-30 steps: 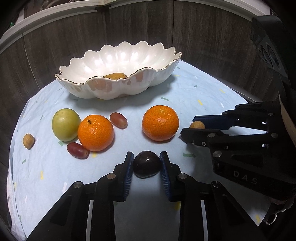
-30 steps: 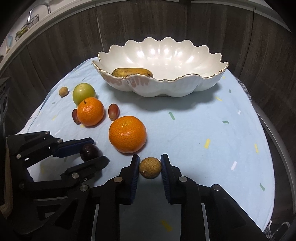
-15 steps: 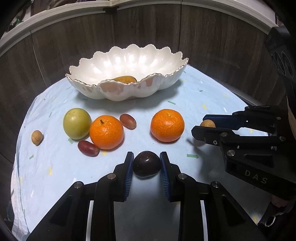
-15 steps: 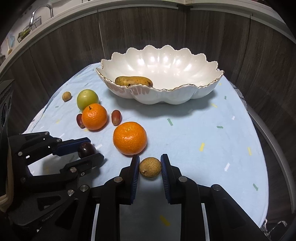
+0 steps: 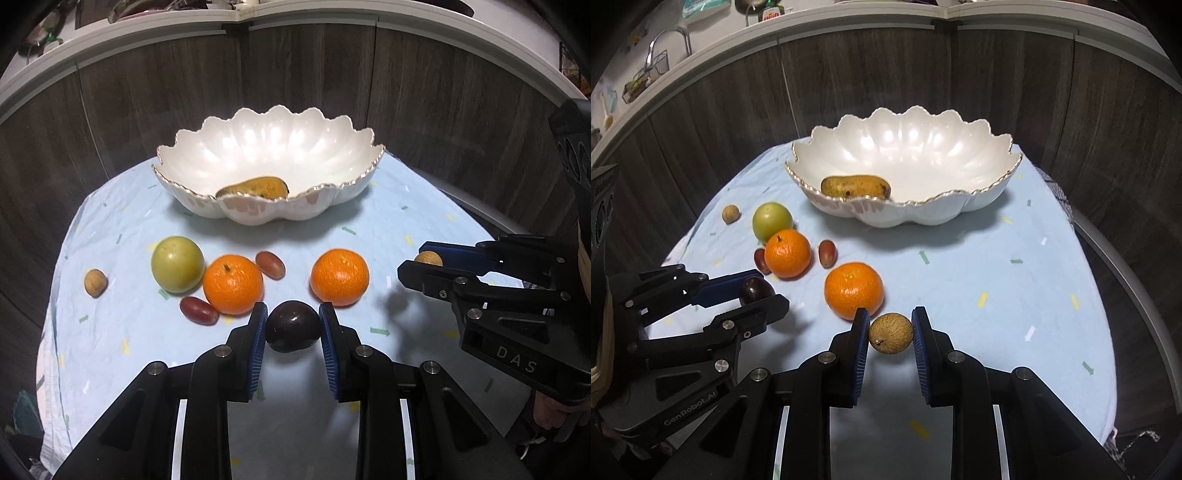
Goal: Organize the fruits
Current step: 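Lift the dark plum with the left tool while the right tool lifts the longan, then carry the plum and longan over the white bowl with both tools, then open the left tool over the bowl while the right tool releases the longan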
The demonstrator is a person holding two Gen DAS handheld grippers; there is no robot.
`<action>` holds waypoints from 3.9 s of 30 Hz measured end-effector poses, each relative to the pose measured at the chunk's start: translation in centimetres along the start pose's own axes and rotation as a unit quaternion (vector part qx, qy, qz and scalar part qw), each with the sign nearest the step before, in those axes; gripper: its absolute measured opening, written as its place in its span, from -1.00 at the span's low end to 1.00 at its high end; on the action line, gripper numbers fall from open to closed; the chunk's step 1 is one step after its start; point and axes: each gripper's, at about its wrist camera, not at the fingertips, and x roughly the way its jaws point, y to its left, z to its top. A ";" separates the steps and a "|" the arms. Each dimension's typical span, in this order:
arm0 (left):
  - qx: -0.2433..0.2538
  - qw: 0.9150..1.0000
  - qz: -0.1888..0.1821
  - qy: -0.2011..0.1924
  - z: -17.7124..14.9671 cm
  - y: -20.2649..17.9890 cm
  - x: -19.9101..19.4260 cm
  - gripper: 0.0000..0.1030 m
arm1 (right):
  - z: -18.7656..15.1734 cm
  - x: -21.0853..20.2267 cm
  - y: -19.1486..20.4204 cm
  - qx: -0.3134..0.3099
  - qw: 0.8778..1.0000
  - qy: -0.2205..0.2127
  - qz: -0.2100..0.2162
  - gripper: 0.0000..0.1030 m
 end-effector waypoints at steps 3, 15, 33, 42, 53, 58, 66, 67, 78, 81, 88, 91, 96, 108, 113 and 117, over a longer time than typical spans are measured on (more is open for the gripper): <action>-0.001 1.000 0.004 -0.002 0.6 0.1 -0.3 -0.45 | 0.5 -0.4 -0.2 0.003 1.000 -0.004 -0.003 -0.52; -0.002 1.000 0.009 -0.016 3.2 0.8 -1.2 -0.45 | 2.7 -1.7 -0.7 0.005 1.000 -0.024 -0.009 -0.52; -0.008 0.999 0.020 -0.033 8.2 2.4 -1.2 -0.45 | 7.8 -2.6 -1.9 0.003 0.998 -0.063 -0.025 -0.52; -0.012 0.999 0.025 -0.036 10.4 3.4 -0.2 -0.45 | 9.8 -2.1 -2.6 0.008 0.997 -0.067 -0.035 -0.52; -0.018 0.998 0.035 -0.044 12.9 4.6 1.2 -0.45 | 12.1 -0.9 -3.7 0.026 0.996 -0.064 -0.048 -0.52; -0.022 0.998 0.039 -0.041 14.0 5.2 2.4 -0.45 | 13.2 -0.1 -4.3 0.037 0.996 -0.060 -0.058 -0.52; -0.033 0.998 0.047 -0.032 15.0 6.2 4.2 -0.45 | 14.8 1.6 -5.5 0.056 0.995 -0.047 -0.071 -0.52; -0.035 0.998 0.048 -0.031 15.1 6.4 4.4 -0.45 | 14.9 1.9 -5.6 0.057 0.995 -0.046 -0.073 -0.52; -0.041 0.997 0.059 -0.013 15.9 7.3 6.8 -0.44 | 15.5 4.9 -7.0 0.083 0.993 -0.020 -0.087 -0.52; -0.043 0.997 0.060 -0.006 16.0 7.5 7.3 -0.44 | 15.5 5.4 -7.2 0.086 0.992 -0.015 -0.089 -0.52; -0.048 0.997 0.061 0.005 16.4 7.5 8.1 -0.44 | 15.7 6.3 -7.6 0.092 0.992 -0.004 -0.086 -0.52; -0.052 0.997 0.061 0.009 16.5 7.7 8.2 -0.43 | 15.8 6.5 -7.6 0.093 0.992 0.001 -0.079 -0.52; -0.054 0.997 0.060 0.012 16.5 7.8 7.9 -0.07 | 15.9 6.4 -7.5 0.091 0.993 0.003 -0.076 -0.51; -0.061 0.995 0.080 -0.011 16.4 8.3 5.3 0.59 | 16.3 4.2 -6.9 0.097 0.990 -0.018 -0.100 0.45; -0.064 0.994 0.089 -0.025 16.6 8.5 3.4 0.72 | 16.7 2.7 -6.2 0.096 0.990 -0.029 -0.101 0.48; -0.066 0.993 0.092 -0.036 16.7 8.7 1.6 0.75 | 17.0 1.4 -5.3 0.092 0.990 -0.041 -0.100 0.49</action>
